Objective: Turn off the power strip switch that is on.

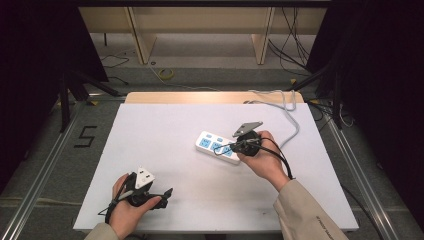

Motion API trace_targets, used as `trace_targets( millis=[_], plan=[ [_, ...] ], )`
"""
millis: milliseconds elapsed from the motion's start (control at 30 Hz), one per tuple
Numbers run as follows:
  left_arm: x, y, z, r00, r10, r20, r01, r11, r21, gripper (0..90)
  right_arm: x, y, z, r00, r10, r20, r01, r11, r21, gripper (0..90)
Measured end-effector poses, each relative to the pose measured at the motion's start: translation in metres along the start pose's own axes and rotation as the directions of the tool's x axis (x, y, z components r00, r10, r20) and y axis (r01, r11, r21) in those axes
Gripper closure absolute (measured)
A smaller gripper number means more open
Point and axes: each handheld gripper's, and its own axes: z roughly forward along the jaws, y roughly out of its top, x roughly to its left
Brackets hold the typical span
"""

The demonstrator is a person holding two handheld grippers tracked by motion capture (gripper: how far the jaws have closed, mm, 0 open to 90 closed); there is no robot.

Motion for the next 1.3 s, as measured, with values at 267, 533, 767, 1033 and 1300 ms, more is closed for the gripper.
trace_targets(
  millis=[267, 533, 767, 1033, 1300],
  plan=[
    [0.0, 0.0, 0.0, 1.0, -0.001, -0.001, 0.001, 1.0, 0.001, 5.2, -0.002, 0.002, 0.002, 0.9999, 0.01, -0.001, -0.01, 1.0, 0.003, 90.0],
    [0.0, 0.0, -0.001, 1.0, -0.009, -0.001, 0.009, 1.0, 0.001, 5.5, -0.001, 0.004, 0.006, 0.9998, 0.018, 0.0, -0.018, 1.0, 0.01, 90.0],
    [-0.001, 0.0, 0.001, 0.9998, -0.018, 0.006, 0.018, 0.9998, 0.004, 5.9, -0.002, 0.01, 0.011, 0.9999, 0.013, 0.005, -0.013, 1.0, 0.022, 90.0],
    [0.001, -0.002, -0.001, 0.9997, -0.024, -0.005, 0.024, 0.9997, -0.005, 6.3, -0.003, 0.011, 0.016, 0.9996, 0.026, 0.006, -0.026, 1.0, 0.012, 90.0],
    [0.001, -0.001, -0.002, 0.9997, -0.022, -0.002, 0.022, 0.9997, -0.01, 6.5, -0.004, 0.015, 0.02, 0.9995, 0.032, 0.006, -0.032, 0.999, 0.019, 90.0]
  ],
)
